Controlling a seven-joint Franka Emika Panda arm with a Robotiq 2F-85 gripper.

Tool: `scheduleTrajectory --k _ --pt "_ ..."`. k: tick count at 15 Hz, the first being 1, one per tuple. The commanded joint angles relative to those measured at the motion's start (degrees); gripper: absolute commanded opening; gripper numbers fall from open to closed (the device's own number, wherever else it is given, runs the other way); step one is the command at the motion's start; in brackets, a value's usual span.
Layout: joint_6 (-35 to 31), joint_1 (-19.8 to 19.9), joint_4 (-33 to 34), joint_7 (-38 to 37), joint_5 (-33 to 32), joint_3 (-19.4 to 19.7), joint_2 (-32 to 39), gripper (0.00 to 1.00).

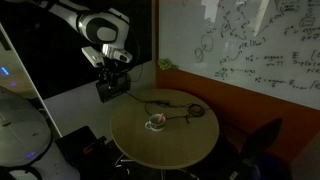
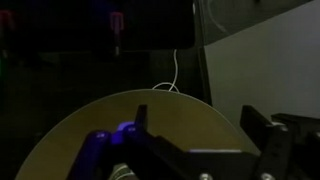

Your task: Take the marker out of the cup and put it on the table

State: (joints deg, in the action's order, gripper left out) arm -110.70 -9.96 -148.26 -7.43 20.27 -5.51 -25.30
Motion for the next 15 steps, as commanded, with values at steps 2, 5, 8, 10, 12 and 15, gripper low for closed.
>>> scheduleTrajectory --k 2,5,8,10,12,15 --pt "0.2 0.9 0.1 0.3 0.3 -0.8 0.0 1.00" --pt "0.2 0.9 0.1 0.3 0.3 -0.8 0.0 1.00" --pt "-1.1 0.9 0.2 0.0 0.3 -1.1 0.9 1.00" --pt "-7.0 1.5 0.6 0.3 0.2 -1.3 3.6 1.00" --pt "-13.2 2.4 2.6 1.1 -0.2 -0.4 8.9 1.00" --pt "-23.2 3.8 5.7 2.7 -3.0 0.1 18.4 1.00"
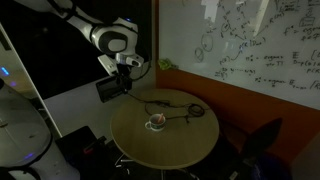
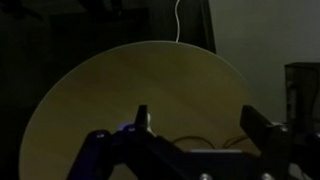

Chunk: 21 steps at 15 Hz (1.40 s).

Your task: Take the marker out of the cup and put it on the table

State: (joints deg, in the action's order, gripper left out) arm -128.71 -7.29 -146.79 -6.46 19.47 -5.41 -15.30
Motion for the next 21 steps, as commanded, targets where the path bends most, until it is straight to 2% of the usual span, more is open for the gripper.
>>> scheduleTrajectory --k 1,5,9,10,12,15,17,18,20,21 --pt "-6.6 1.3 6.0 2.7 -3.1 0.3 11.9 1.00" --pt "-12.5 1.7 15.0 4.6 -9.8 0.5 27.1 1.00" --pt "-18.5 0.1 22.6 -0.6 -19.7 3.4 38.3 1.00" --pt "-18.1 1.5 19.9 1.9 -16.6 1.7 35.9 1.00" --pt "-18.6 1.4 22.6 1.4 -18.4 2.5 39.2 1.00" --pt "-18.6 1.1 23.2 1.4 -18.5 2.4 39.1 1.00" --pt "-22.0 -0.3 23.0 0.3 -21.3 3.8 40.4 1.00" --pt "-18.1 -0.4 24.7 -1.5 -20.6 3.7 41.6 1.00" --pt "-22.4 -1.1 24.6 0.6 -24.6 4.9 44.4 1.00" --pt "-22.5 -1.6 25.5 -0.1 -25.7 5.4 46.3 1.00"
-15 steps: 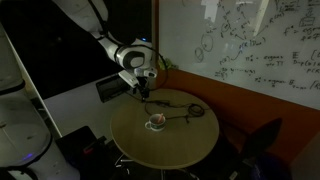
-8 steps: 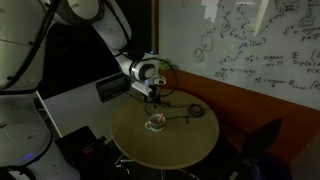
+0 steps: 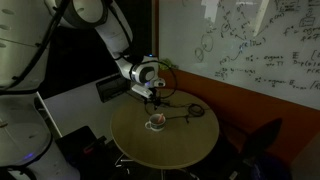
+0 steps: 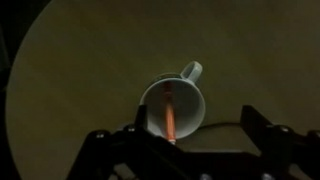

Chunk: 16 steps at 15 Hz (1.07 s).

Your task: Take the marker out of the cup and put it on the table

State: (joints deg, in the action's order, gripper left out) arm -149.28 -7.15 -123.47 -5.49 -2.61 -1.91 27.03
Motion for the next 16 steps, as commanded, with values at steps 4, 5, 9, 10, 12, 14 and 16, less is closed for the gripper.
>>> scheduleTrajectory --k 4,5,9,10,12,14,16 --pt "-5.5 -3.8 5.8 -3.3 -5.5 4.4 11.0 0.78" --pt "-5.3 -4.3 7.0 -3.7 -5.3 4.9 12.6 0.70" --pt "-4.7 -5.5 12.8 -4.7 -4.6 5.9 18.9 0.50" --pt "-4.5 -5.5 14.4 -4.8 -4.3 5.8 20.5 0.47" --pt "-4.4 -5.9 17.4 -5.4 -4.0 6.1 23.1 0.51" --pt "-4.0 -6.0 20.0 -6.0 -3.9 6.4 25.3 0.61" --pt "-3.7 -5.6 22.6 -5.2 -3.9 6.3 27.3 0.65"
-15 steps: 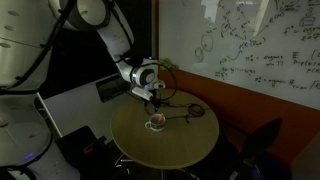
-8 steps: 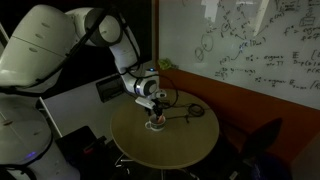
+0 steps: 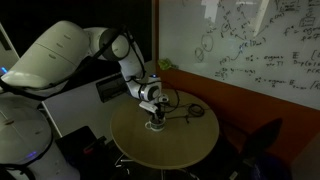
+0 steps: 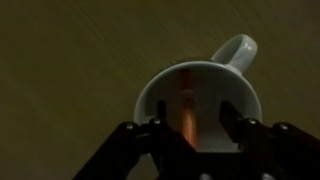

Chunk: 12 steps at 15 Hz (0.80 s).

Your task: Take the marker out of the cup and put it on the table

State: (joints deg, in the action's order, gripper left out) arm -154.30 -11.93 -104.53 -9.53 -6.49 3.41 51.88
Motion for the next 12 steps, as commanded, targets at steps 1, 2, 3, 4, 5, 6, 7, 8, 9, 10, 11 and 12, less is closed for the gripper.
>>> scheduleTrajectory --k 1,2,3,4,5,6,7,8,9,10,11,12 --pt "1.2 -1.2 4.8 -1.7 0.0 1.4 3.4 0.60" --pt "1.2 -1.2 6.0 -1.9 0.1 1.4 4.4 0.50" --pt "1.1 -1.3 7.0 -2.0 0.1 1.5 5.2 0.47" --pt "0.9 -1.2 7.8 -1.9 0.2 1.5 6.0 0.38" --pt "0.9 -0.9 8.6 -1.5 0.3 1.2 6.6 0.28" --pt "0.4 -1.1 9.3 -1.8 0.3 1.4 7.3 0.17" --pt "0.1 -1.2 9.8 -1.9 0.3 1.5 7.8 0.08" --pt "-0.3 -1.7 10.1 -2.3 0.1 2.0 8.1 0.02" --pt "-0.8 -2.2 10.5 -2.6 -0.3 2.7 8.4 0.00" --pt "-0.9 -2.7 10.5 -2.8 -0.6 3.2 8.3 0.05" --pt "-0.5 -2.7 10.3 -2.5 -0.6 3.3 8.0 0.05" --pt "0.4 -3.0 9.6 -2.7 -0.6 3.5 7.0 0.05"
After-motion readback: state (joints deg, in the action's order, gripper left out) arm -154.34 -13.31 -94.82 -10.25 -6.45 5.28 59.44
